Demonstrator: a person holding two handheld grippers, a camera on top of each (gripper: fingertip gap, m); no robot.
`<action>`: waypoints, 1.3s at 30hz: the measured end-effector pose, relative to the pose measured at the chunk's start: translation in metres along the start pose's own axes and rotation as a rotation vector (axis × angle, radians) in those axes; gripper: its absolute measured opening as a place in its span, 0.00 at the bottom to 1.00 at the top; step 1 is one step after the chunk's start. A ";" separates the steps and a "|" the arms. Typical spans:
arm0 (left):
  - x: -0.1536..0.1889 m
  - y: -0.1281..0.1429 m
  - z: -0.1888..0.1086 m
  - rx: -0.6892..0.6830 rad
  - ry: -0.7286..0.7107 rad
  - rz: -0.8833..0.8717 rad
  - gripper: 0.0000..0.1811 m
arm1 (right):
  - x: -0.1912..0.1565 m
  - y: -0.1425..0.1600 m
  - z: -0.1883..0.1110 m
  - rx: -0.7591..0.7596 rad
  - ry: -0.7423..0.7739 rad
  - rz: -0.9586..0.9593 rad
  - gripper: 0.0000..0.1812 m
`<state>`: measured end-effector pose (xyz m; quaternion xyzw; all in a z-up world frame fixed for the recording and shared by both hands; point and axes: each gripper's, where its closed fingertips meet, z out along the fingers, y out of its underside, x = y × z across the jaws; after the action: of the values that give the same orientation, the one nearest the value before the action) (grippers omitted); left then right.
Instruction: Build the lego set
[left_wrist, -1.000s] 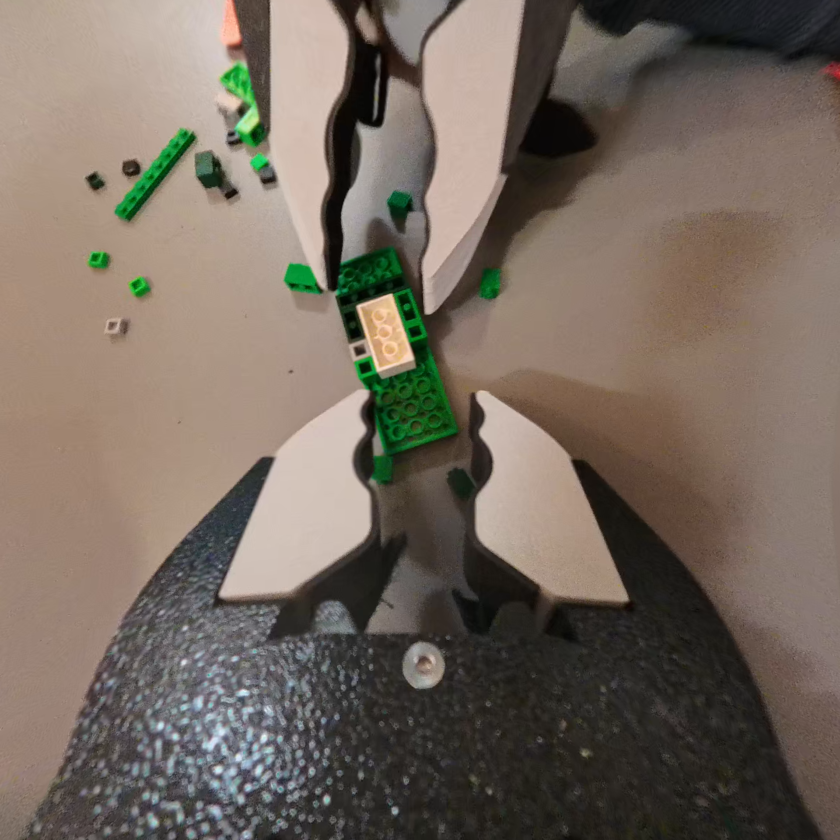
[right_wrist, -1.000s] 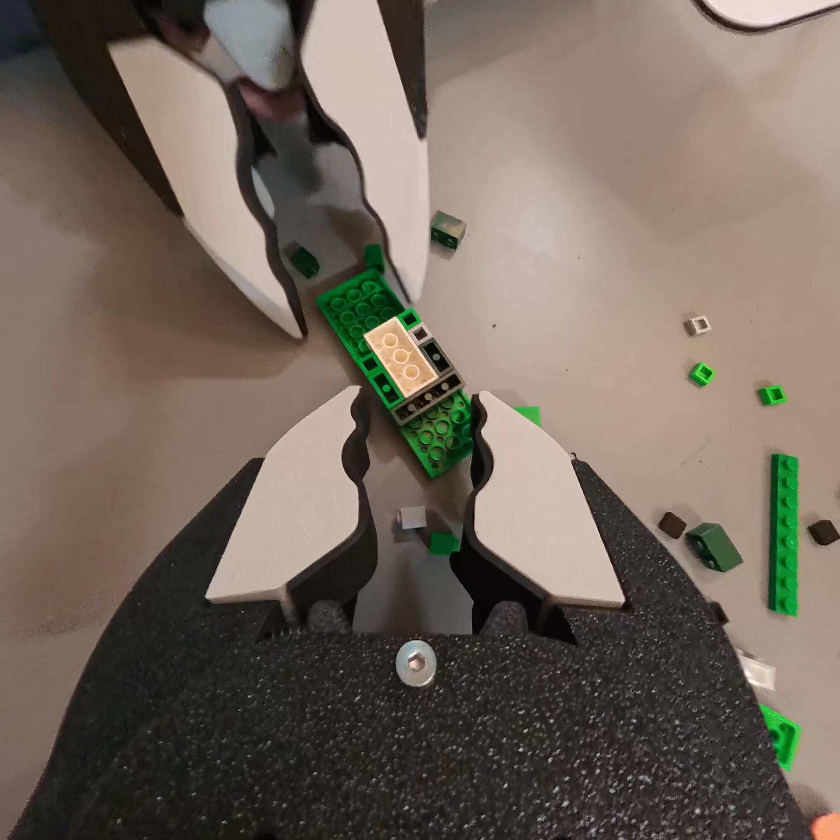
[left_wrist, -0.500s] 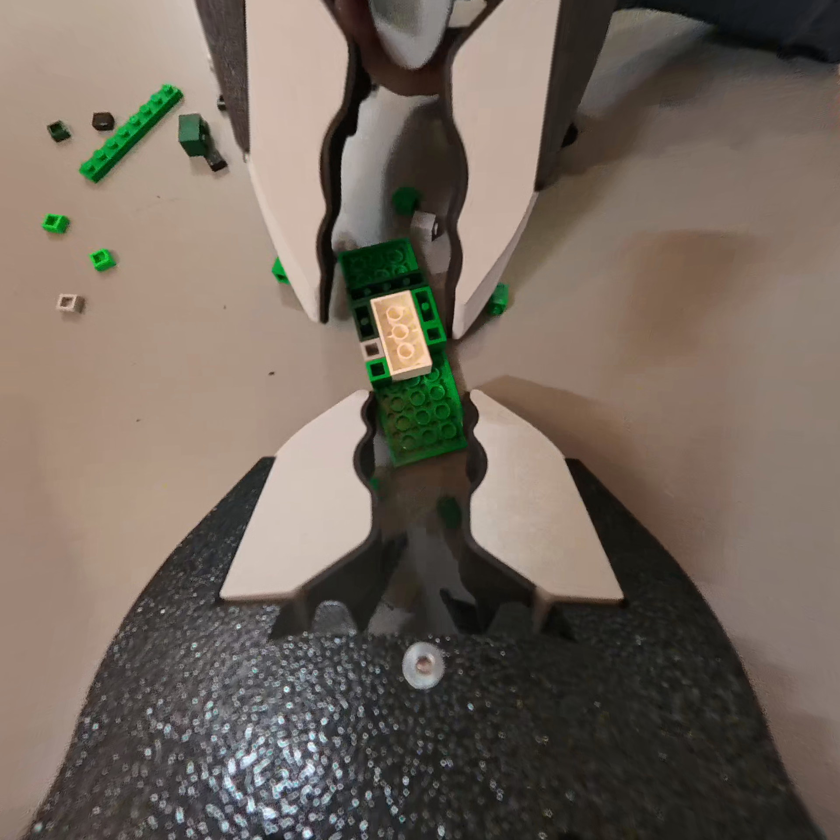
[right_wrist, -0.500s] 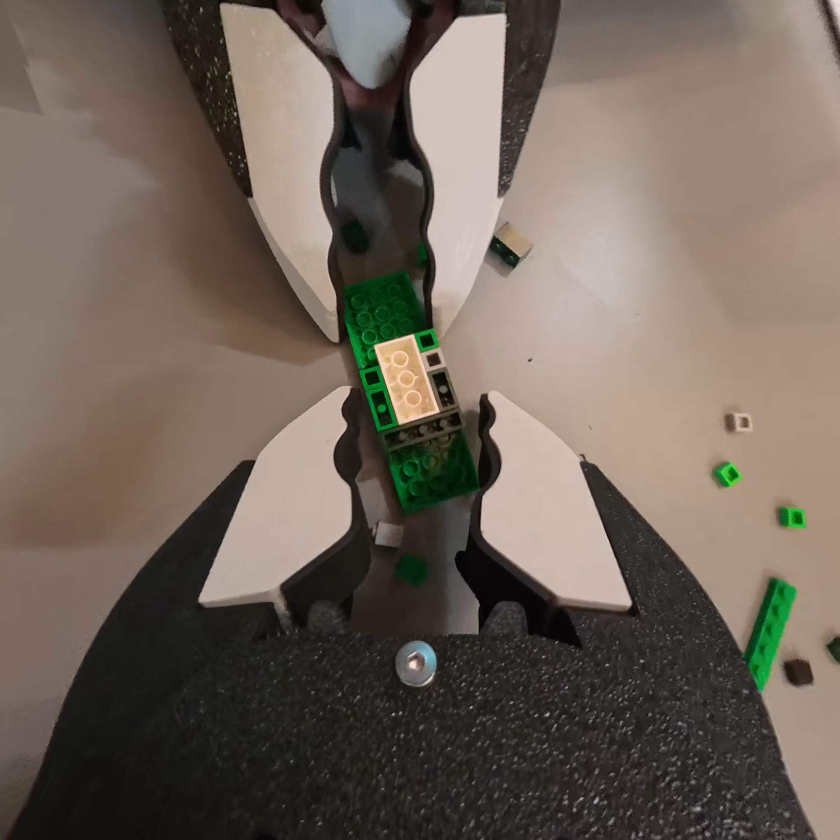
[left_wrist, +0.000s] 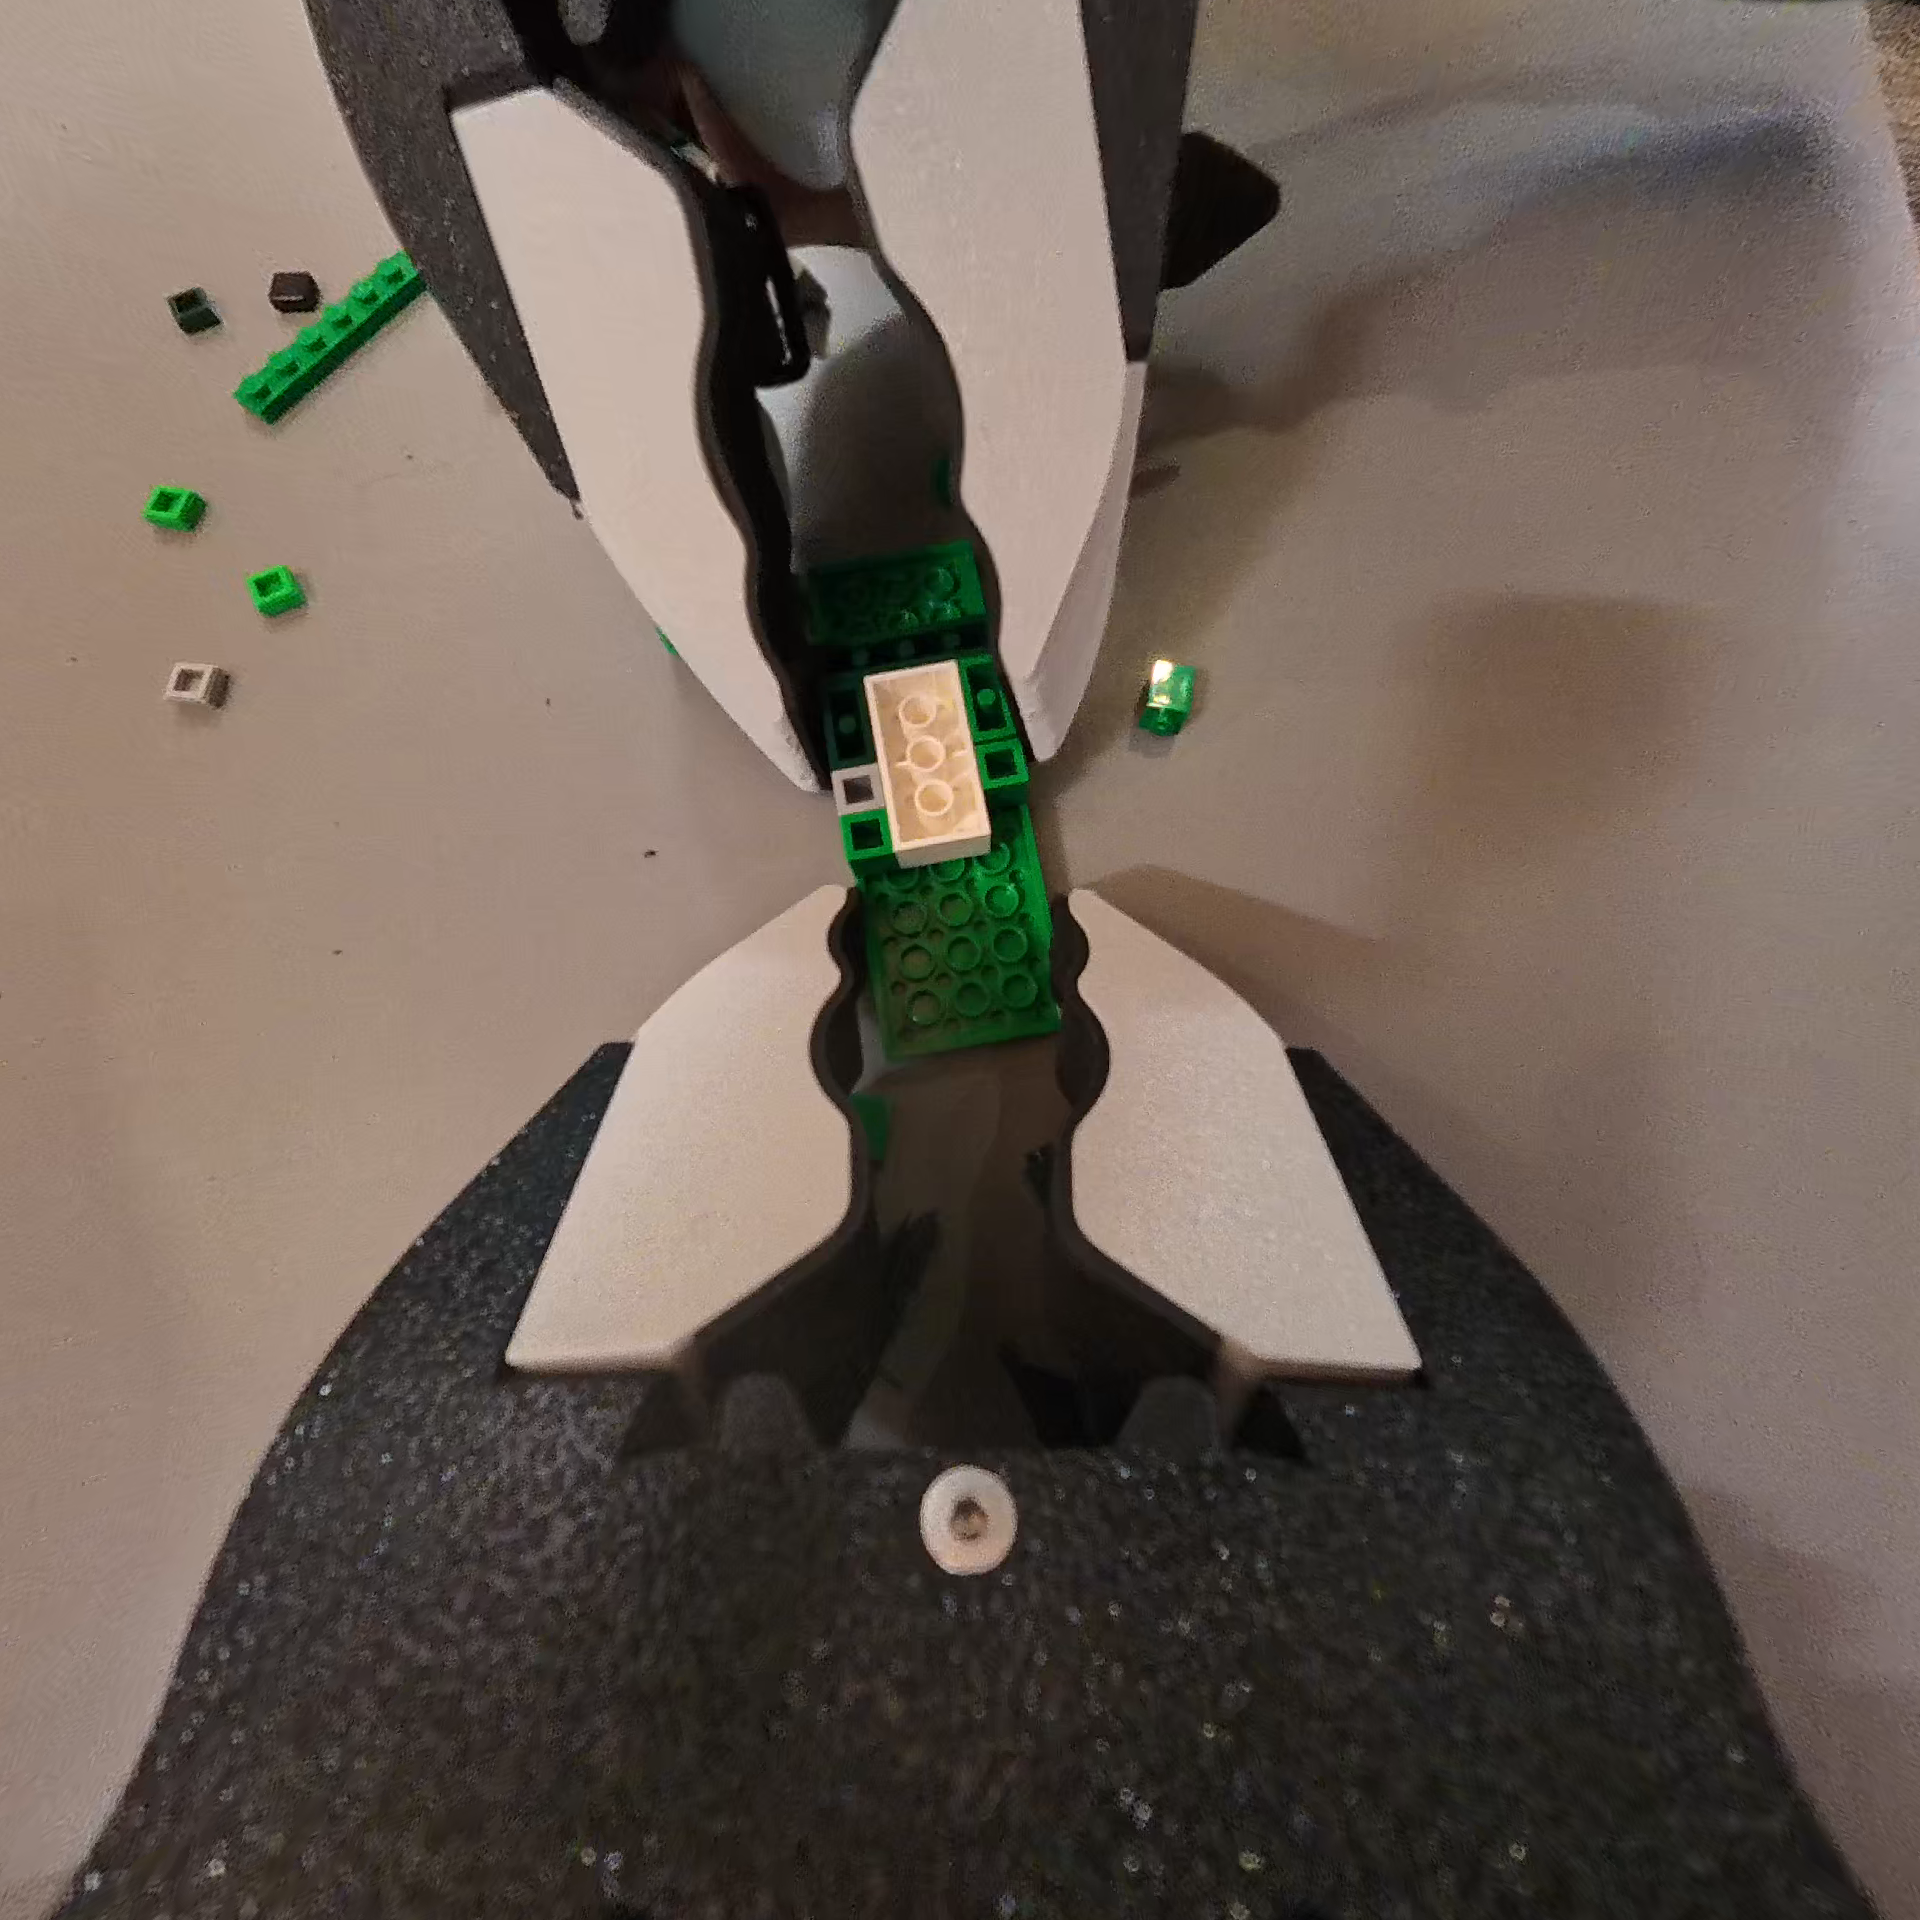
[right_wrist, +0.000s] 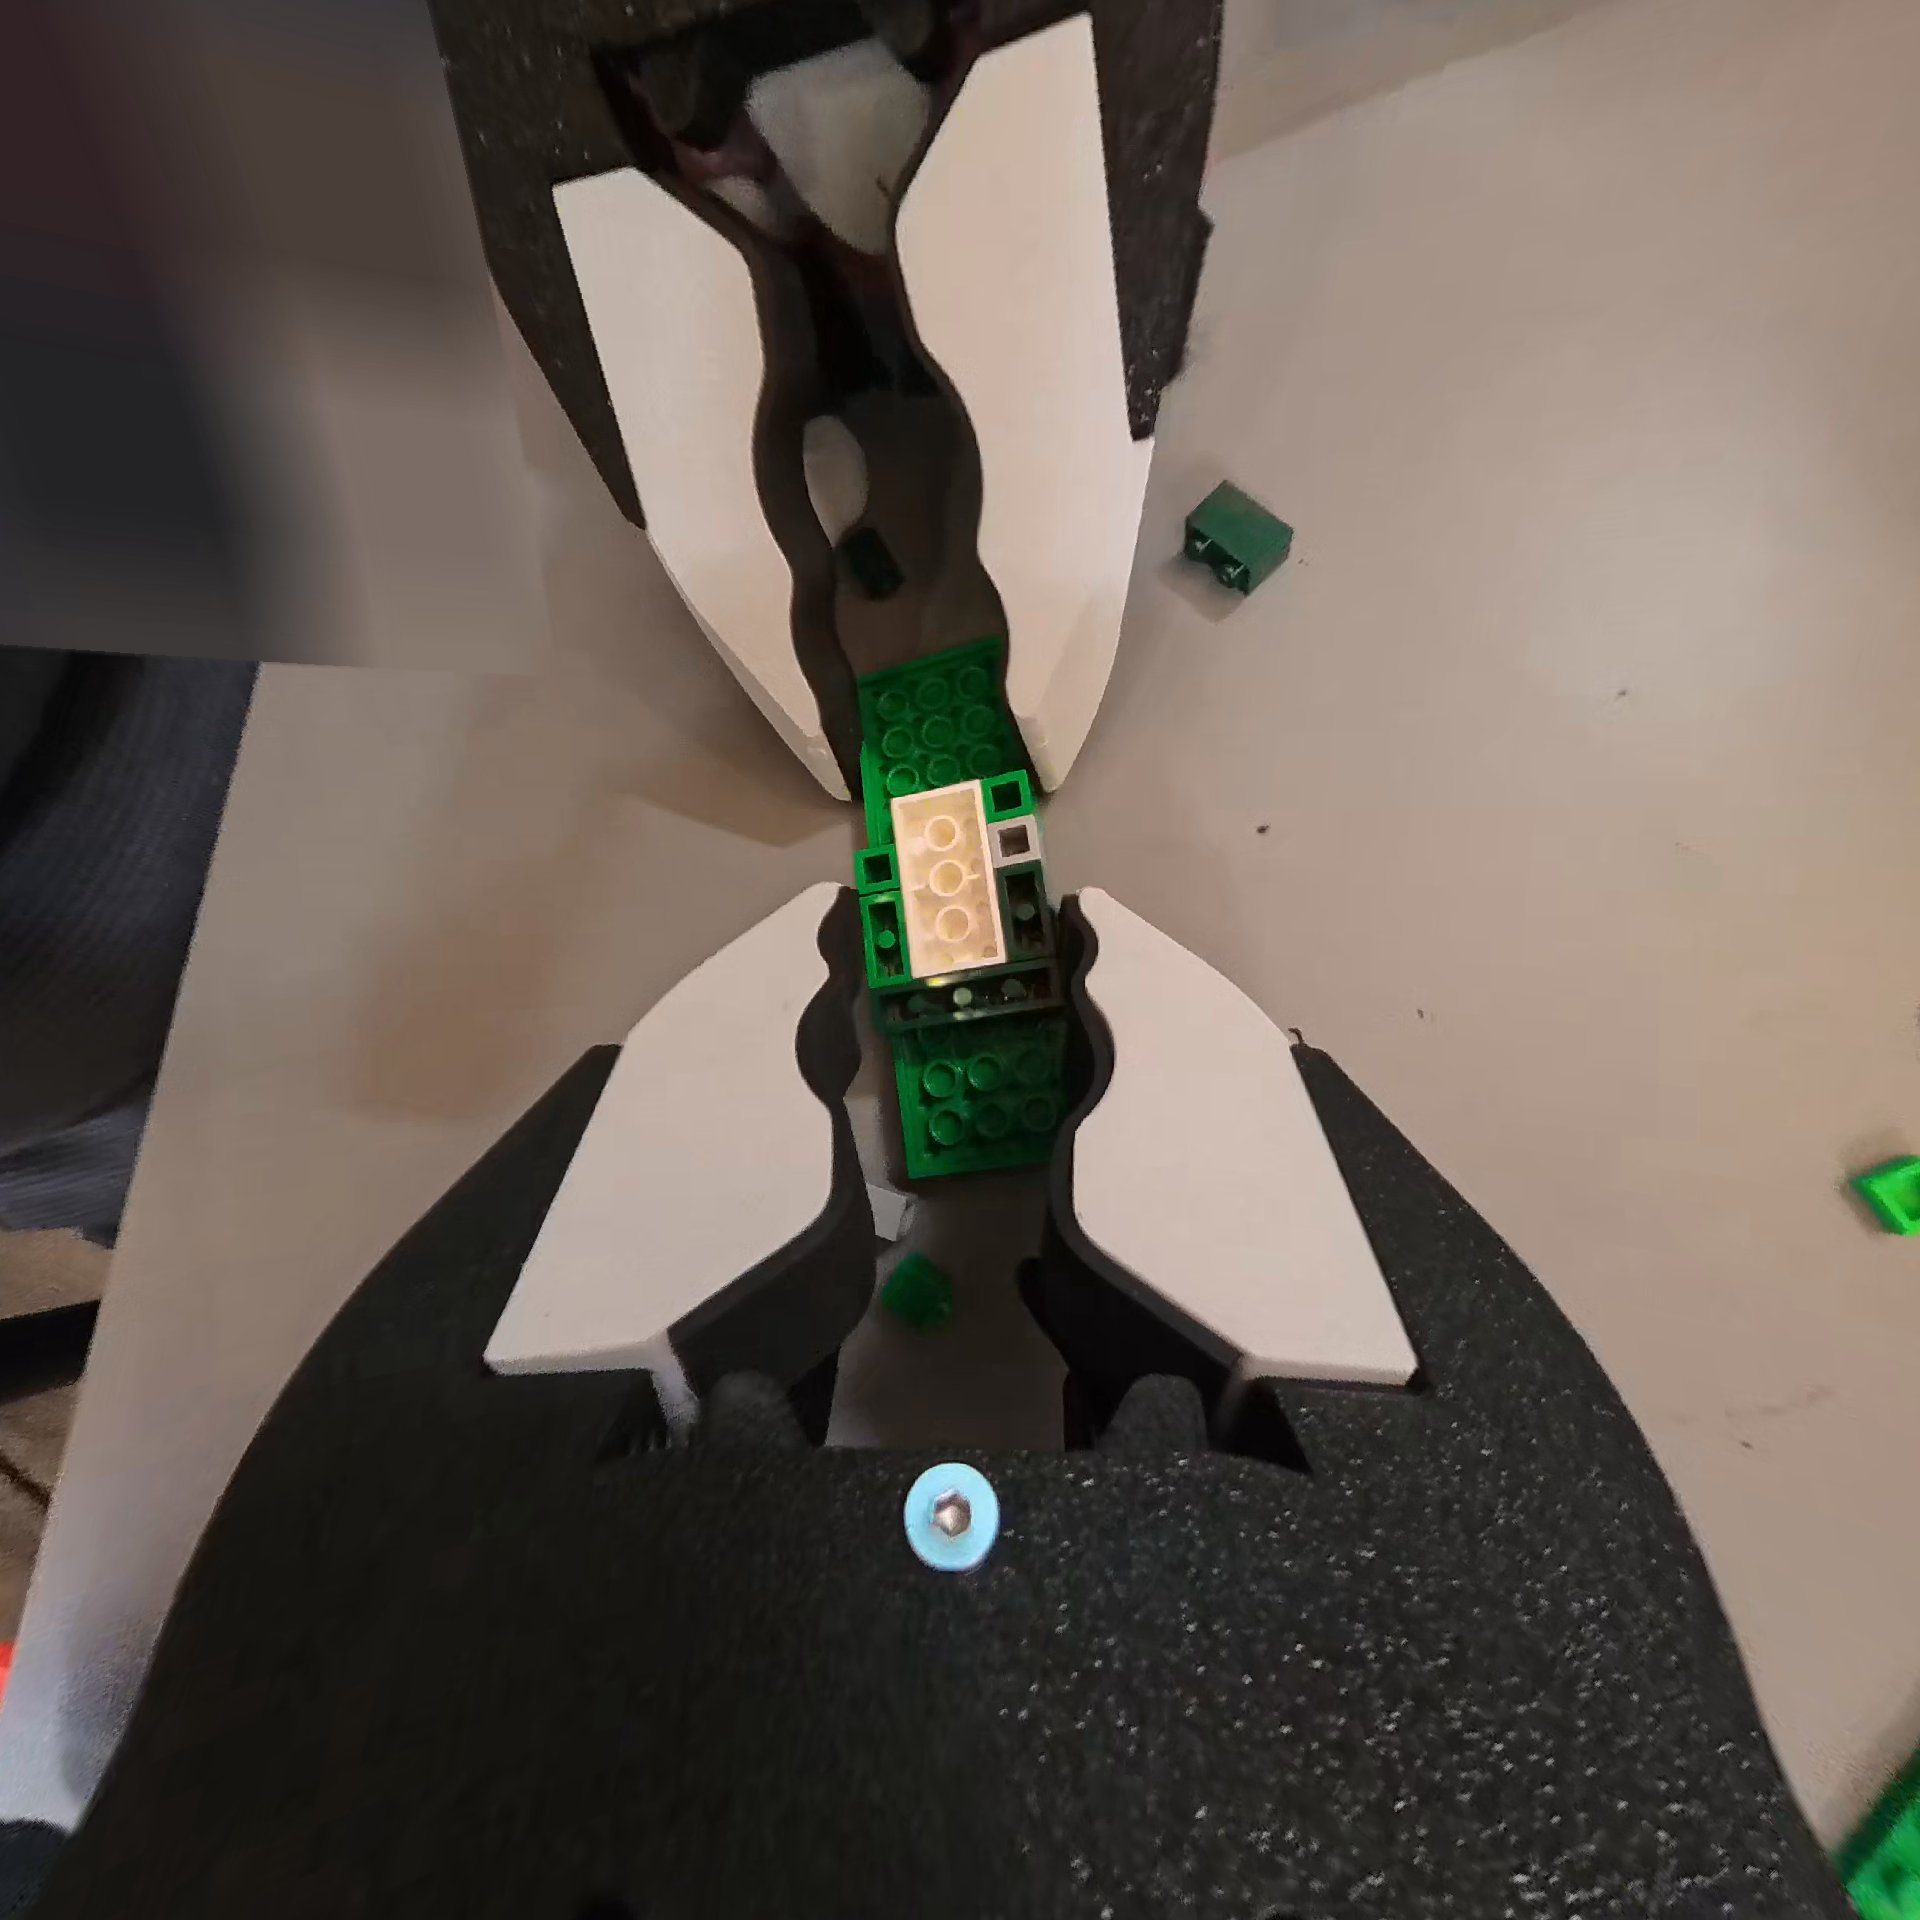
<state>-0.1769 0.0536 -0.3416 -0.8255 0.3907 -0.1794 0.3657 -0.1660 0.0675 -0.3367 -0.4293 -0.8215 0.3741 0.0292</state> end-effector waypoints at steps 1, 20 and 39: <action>0.000 0.000 0.000 0.000 0.000 -0.001 0.19 | 0.000 0.000 0.000 0.010 -0.014 0.015 0.20; -0.012 -0.003 0.003 0.009 -0.138 -0.130 0.19 | 0.015 0.002 -0.020 0.141 0.643 0.373 0.26; -0.016 -0.004 0.004 0.010 -0.198 -0.175 0.19 | 0.019 0.005 -0.015 0.311 0.859 0.563 0.20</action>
<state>-0.1829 0.0693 -0.3415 -0.8684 0.2783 -0.1303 0.3892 -0.1686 0.0918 -0.3341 -0.7381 -0.5234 0.2756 0.3244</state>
